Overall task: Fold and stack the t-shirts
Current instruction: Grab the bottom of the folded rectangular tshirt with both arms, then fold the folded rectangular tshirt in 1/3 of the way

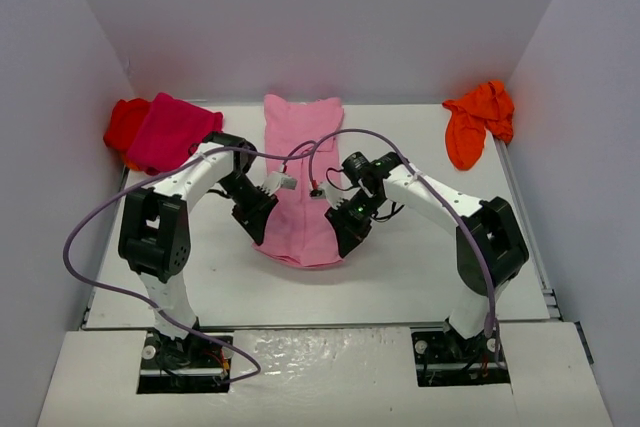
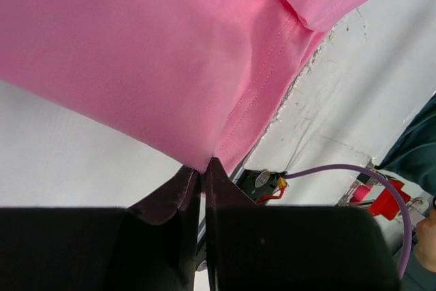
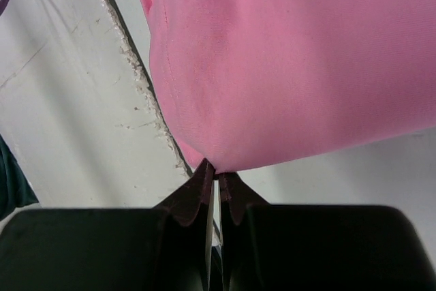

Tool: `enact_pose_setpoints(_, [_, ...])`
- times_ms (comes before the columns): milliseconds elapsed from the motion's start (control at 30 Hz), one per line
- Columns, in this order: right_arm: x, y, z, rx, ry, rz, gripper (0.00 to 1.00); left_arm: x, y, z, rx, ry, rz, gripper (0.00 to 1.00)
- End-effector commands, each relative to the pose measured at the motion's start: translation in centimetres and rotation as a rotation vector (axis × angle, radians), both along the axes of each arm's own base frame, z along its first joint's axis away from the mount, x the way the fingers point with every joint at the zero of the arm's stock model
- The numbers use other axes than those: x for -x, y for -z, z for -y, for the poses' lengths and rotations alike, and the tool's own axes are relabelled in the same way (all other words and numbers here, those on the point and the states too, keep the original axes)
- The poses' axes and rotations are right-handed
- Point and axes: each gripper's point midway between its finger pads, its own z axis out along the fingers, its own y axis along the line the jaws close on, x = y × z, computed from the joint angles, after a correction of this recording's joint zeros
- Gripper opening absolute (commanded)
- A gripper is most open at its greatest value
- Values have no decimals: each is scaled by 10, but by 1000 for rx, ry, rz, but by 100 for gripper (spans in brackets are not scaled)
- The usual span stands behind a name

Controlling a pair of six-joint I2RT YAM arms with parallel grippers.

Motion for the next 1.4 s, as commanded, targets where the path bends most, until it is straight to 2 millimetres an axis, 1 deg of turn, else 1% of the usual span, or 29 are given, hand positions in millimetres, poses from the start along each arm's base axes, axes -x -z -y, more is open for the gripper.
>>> enact_pose_setpoints(0, [5, -27, 5, -75, -11, 23, 0, 38, -47, -6, 9, 36, -112, 0])
enact_pose_setpoints(67, [1, -29, 5, -87, 0, 20, 0, 36, -47, -4, 12, 29, -124, 0])
enact_pose_setpoints(167, [-9, -29, 5, -87, 11, 27, 0, 27, -41, -1, 7, 16, -121, 0])
enact_pose_setpoints(267, [-24, -29, 4, -74, 14, 64, 0, 8, -37, 1, -8, -16, -63, 0])
enact_pose_setpoints(400, [-51, -30, 3, -65, 39, 107, 0, -18, -38, 5, -20, -44, 15, 0])
enact_pose_setpoints(467, [-65, -28, 4, -71, 59, 110, 0, -28, -36, 7, -28, -54, 37, 0])
enact_pose_setpoints(633, [-97, -25, -1, -94, 100, 111, 0, -59, -31, 11, -39, -87, 71, 0])
enact_pose_setpoints(700, [-109, -28, -3, -110, 111, 121, 0, -72, -33, 10, -48, -94, 101, 0])
enact_pose_setpoints(767, [-120, -21, -1, -108, 130, 110, 0, -81, -27, 9, -55, -107, 94, 0])
enact_pose_setpoints(867, [-136, -17, -3, -111, 147, 113, 0, -99, -29, 7, -41, -140, 106, 0])
enact_pose_setpoints(1000, [-155, -20, -7, -130, 166, 128, 0, -120, -33, 0, -44, -171, 143, 0])
enact_pose_setpoints(1033, [-163, -20, -8, -130, 173, 140, 0, -128, -34, -2, -48, -180, 154, 0])
enact_pose_setpoints(1100, [-173, -21, -6, -129, 188, 154, 0, -134, -37, -5, -52, -187, 157, 0])
enact_pose_setpoints(1167, [-180, -18, -7, -136, 200, 142, 0, -142, -35, -6, -51, -197, 153, 0])
enact_pose_setpoints(1233, [-191, -22, -9, -146, 210, 160, 0, -154, -41, -6, -45, -210, 186, 0])
enact_pose_setpoints(1300, [-199, -19, -11, -150, 220, 159, 0, -164, -40, -7, -45, -221, 201, 0])
enact_pose_setpoints(1367, [-207, -24, -15, -164, 225, 170, 0, -172, -32, -5, -48, -225, 195, 0])
